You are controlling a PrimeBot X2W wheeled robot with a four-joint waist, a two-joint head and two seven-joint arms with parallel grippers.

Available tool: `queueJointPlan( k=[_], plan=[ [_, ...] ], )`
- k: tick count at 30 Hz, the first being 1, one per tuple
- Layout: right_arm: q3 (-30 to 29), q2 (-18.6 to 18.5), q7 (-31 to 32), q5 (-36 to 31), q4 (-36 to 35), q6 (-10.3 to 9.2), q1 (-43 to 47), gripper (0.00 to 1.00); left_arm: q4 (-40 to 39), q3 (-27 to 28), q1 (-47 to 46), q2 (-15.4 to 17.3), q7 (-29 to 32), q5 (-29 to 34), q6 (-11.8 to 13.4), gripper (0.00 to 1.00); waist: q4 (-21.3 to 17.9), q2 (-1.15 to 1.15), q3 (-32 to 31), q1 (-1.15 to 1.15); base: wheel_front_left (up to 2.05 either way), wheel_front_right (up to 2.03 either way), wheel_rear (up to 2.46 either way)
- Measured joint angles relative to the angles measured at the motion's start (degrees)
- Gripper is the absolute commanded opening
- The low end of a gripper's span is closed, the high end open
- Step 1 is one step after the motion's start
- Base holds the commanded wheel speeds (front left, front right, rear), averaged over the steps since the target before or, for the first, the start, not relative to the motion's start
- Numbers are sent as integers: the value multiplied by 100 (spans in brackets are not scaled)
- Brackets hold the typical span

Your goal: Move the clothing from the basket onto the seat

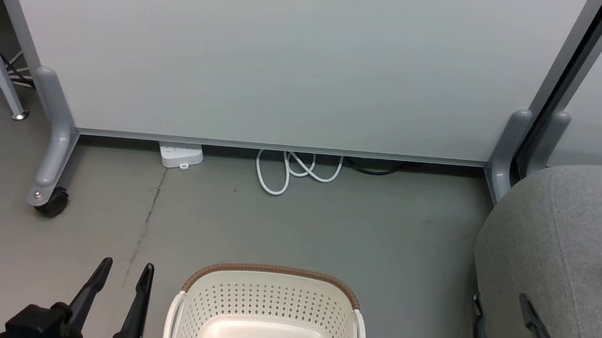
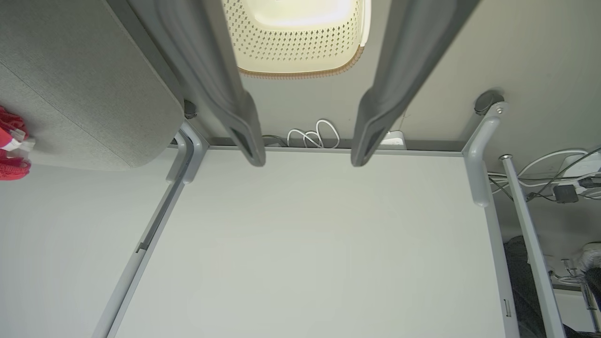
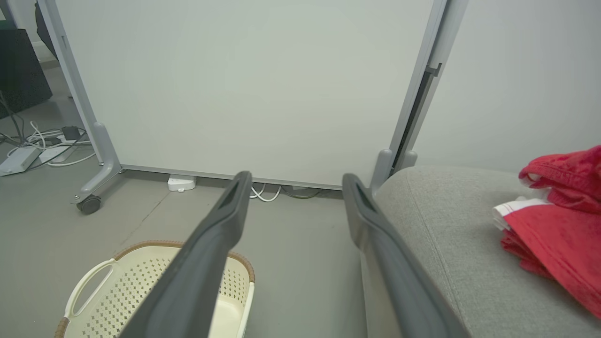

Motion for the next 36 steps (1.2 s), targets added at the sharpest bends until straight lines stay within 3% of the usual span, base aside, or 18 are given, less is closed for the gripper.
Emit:
queueJointPlan(
  k=[7,8,18,36],
  plan=[
    [-56,18,-5,31,4,0,21,100,20,-15,-3,-2,0,1,0,100,-7,0,-9,0,0,0,0],
    [-54,18,3,31,44,2,23,0,55,-19,4,-5,5,-1,2,0,-7,0,-10,0,0,0,0],
    [-53,30,13,67,606,4,104,0,553,-33,313,-38,40,-15,3,0,-10,0,-10,0,0,0,0],
    [-148,34,309,2224,665,4,25,0,431,155,253,-20,461,-1823,3,0,-67,0,-2,0,0,0,0]
  ],
)
